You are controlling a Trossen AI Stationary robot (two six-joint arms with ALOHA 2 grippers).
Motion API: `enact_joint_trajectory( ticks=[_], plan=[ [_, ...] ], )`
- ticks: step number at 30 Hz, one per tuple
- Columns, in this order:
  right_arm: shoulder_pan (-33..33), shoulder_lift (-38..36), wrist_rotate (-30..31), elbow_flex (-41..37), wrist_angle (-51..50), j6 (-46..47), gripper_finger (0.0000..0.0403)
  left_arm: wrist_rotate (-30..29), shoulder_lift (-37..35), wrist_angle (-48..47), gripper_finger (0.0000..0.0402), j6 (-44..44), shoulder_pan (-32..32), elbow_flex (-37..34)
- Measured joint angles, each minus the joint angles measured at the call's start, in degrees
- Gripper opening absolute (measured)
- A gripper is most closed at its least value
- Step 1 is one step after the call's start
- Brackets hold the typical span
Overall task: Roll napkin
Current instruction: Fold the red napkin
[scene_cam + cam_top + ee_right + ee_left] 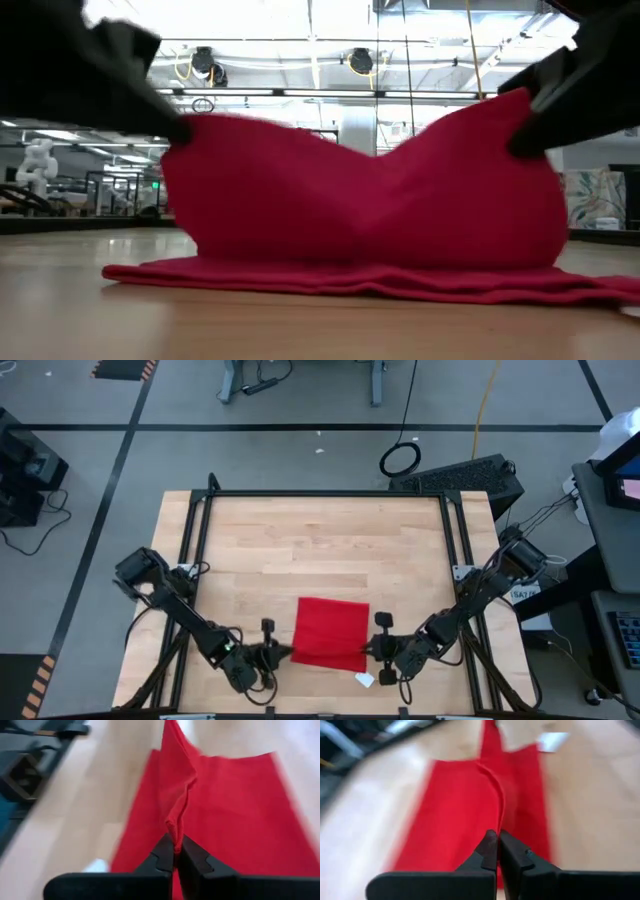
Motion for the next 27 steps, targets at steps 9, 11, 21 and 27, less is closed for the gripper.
enact_joint_trajectory(
  ticks=[9,11,21,27],
  plan=[
    [-0.1,-8.6,19.6,0.0,-10.6,-8.6,0.0004,-8.5,-12.3,-11.4,0.0002,13.7,8.3,0.0],
    [-0.9,-10.5,20.9,0.0,-12.3,-11.1,0.0004,-7.9,-13.2,-12.8,0.0002,15.6,11.1,0.0],
    [-11.0,-16.6,21.4,0.0,-23.0,-14.5,0.0004,-8.6,-15.6,-13.0,0.0001,20.5,24.2,0.0],
    [-14.0,-20.4,20.8,0.0,-22.9,-18.4,0.0004,-6.9,-17.8,-12.7,0.0006,25.3,28.3,0.0]
  ],
)
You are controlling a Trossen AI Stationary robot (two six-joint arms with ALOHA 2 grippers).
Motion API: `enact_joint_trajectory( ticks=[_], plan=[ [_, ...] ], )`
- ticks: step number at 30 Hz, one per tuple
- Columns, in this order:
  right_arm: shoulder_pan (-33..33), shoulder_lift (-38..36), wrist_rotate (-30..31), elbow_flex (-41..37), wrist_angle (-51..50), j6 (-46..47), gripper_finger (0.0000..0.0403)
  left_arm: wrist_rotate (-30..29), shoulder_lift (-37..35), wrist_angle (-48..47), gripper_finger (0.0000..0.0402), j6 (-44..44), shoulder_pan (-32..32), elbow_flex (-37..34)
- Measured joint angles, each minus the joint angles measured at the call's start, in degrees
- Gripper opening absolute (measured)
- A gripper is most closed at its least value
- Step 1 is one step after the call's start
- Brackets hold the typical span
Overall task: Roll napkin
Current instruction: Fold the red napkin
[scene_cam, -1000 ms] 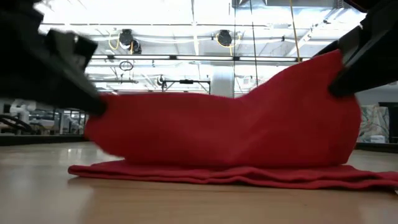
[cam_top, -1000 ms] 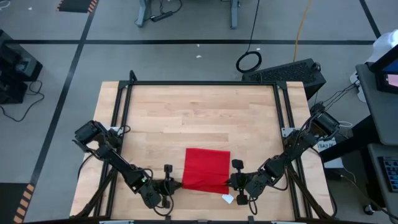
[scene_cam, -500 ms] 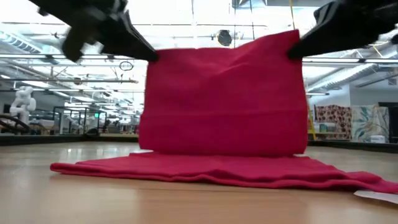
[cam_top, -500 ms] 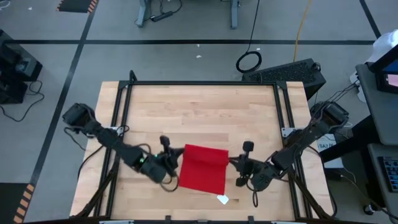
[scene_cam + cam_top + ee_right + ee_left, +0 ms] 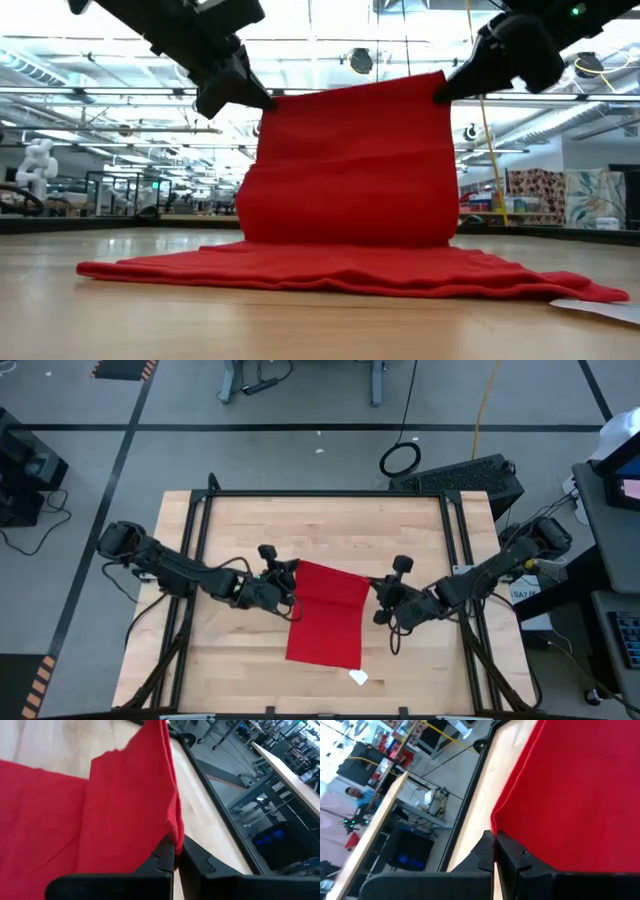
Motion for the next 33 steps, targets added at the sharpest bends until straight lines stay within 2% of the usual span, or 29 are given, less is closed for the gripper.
enact_joint_trajectory(
  ticks=[4,11,19,25,28,33],
  plan=[
    [-0.6,-2.8,-1.7,0.0,0.0,-1.9,0.0004,3.2,-1.7,0.0,0.0007,0.3,1.2,0.0],
    [-0.8,-5.1,-4.6,0.0,0.0,-3.1,0.0004,4.2,-2.5,-0.2,0.0009,1.6,0.9,0.0],
    [-0.8,-5.1,-13.6,0.0,-0.3,-1.6,0.0004,4.2,-2.5,-1.0,0.0010,-0.1,-3.1,0.0],
    [-1.3,-5.1,-8.0,0.0,-0.5,-5.0,0.0004,3.5,-2.5,-1.0,0.0010,0.1,-3.4,0.0],
    [-2.5,-5.1,-5.3,0.0,-0.5,-8.1,0.0004,2.4,-2.5,-0.9,0.0011,0.1,-1.2,0.0],
    [-6.3,-5.1,-5.5,0.0,-0.8,-10.6,0.0004,3.0,-2.5,1.2,0.0011,1.2,4.3,0.0]
  ],
)
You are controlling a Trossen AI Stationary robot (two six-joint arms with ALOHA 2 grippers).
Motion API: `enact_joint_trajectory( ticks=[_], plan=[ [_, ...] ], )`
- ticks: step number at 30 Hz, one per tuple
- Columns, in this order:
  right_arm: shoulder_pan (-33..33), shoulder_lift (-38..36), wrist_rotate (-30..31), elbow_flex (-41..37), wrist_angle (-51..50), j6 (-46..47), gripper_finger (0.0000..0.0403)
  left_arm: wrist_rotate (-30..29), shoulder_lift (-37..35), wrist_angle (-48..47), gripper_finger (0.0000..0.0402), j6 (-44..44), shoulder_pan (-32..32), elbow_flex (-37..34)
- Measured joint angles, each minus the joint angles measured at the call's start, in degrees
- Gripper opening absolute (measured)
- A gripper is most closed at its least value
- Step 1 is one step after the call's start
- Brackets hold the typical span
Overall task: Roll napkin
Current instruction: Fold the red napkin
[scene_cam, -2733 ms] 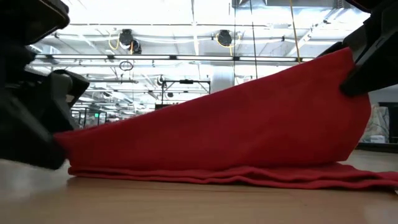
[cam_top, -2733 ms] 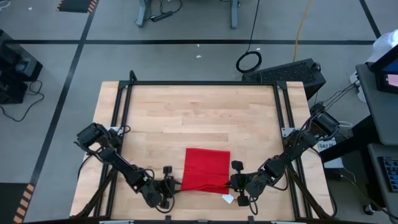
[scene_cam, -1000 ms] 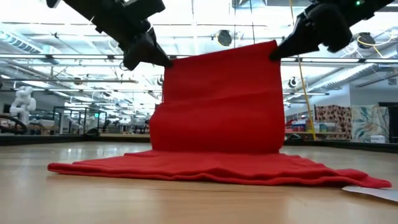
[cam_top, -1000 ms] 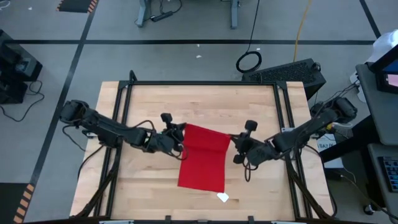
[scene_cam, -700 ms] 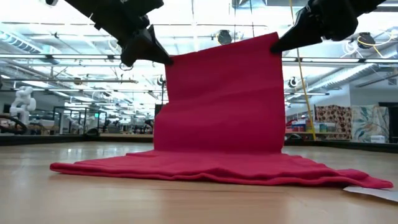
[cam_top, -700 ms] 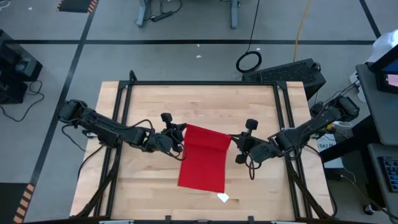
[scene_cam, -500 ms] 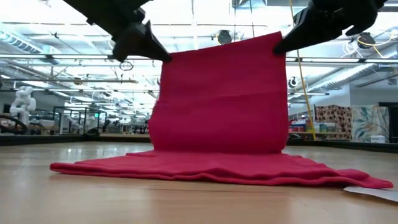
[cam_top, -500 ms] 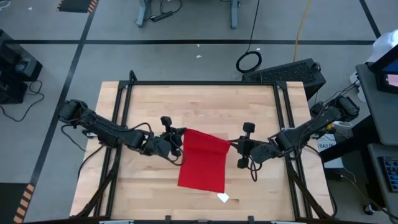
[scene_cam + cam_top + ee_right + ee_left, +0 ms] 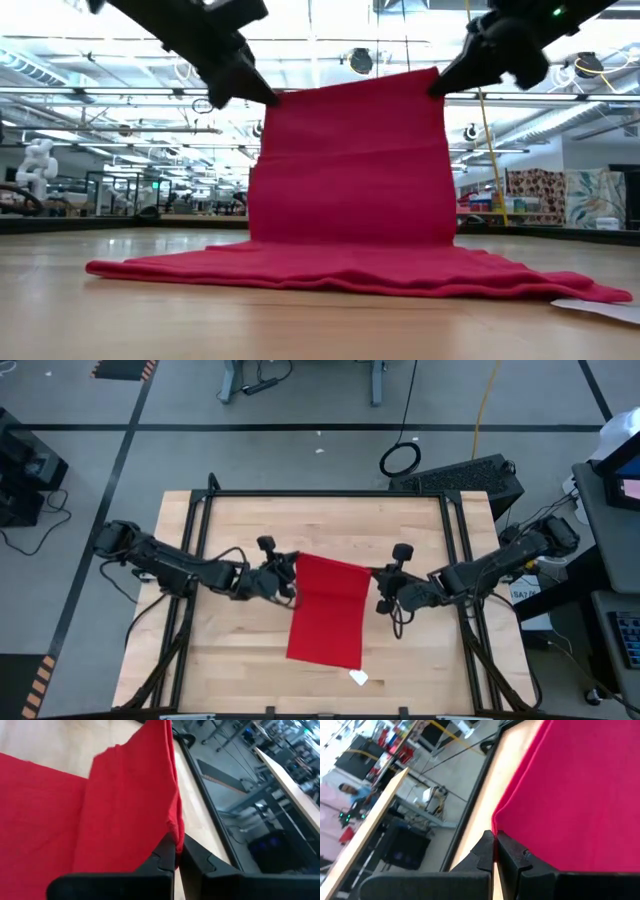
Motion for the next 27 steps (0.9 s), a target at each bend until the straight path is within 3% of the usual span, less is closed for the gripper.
enact_joint_trajectory(
  ticks=[7,11,20,27],
  plan=[
    [-5.8,0.0,0.0,0.0,-1.0,0.1,0.0004,8.5,0.0,5.3,0.0011,3.4,9.0,0.0],
    [-6.3,0.0,-0.6,0.0,-1.0,1.7,0.0004,11.3,0.0,4.3,0.0011,3.4,10.9,0.0],
    [-3.8,0.0,-14.0,0.0,-1.0,11.0,0.0004,19.4,0.0,-0.8,0.0011,-3.2,4.5,0.0],
    [0.0,0.0,-15.3,0.0,0.0,15.5,0.0004,19.4,0.0,-5.4,0.0011,-8.4,-1.9,0.0]
  ],
)
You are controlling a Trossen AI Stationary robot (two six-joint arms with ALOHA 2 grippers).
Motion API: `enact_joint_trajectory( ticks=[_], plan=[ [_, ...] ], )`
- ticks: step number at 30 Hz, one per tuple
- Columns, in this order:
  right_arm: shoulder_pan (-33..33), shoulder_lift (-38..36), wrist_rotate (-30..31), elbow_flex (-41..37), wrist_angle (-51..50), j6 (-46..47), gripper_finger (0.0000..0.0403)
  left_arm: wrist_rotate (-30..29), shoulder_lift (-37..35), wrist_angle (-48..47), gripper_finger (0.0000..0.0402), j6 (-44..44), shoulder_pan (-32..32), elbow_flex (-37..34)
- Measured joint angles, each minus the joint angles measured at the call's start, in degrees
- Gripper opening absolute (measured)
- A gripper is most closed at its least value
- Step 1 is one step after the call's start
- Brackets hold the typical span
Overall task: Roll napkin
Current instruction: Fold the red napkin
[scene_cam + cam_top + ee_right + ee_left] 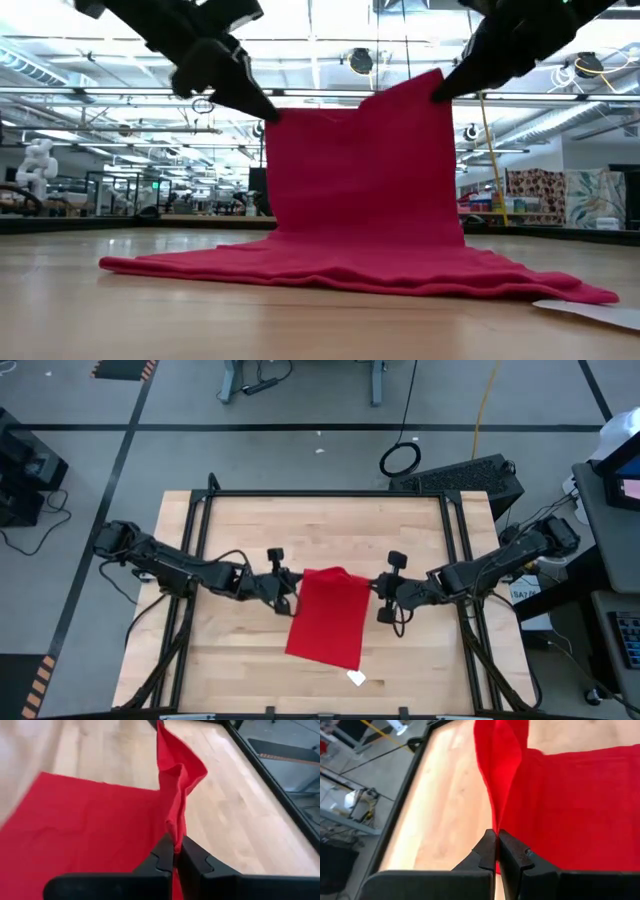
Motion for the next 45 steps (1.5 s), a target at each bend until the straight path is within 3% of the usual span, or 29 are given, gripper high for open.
enact_joint_trajectory(
  ticks=[6,11,25,38,45],
  plan=[
    [2.7,0.3,-5.5,0.0,2.4,5.3,0.0004,-0.2,0.0,-1.9,0.0011,-3.5,-3.8,0.0],
    [4.5,2.6,-6.1,0.0,3.6,9.4,0.0004,-0.2,0.0,-2.6,0.0011,-6.0,-6.0,0.0],
    [6.2,9.8,-7.5,0.0,4.9,12.0,0.0004,2.9,0.0,-7.5,0.0011,-12.0,-10.0,0.0],
    [6.2,10.5,-9.3,0.0,7.3,11.7,0.0004,7.4,0.0,-7.8,0.0011,-14.6,-12.4,0.0],
    [6.2,10.5,-15.7,0.0,7.0,11.3,0.0004,7.4,0.0,-7.1,0.0011,-16.4,-13.7,0.0]
  ],
)
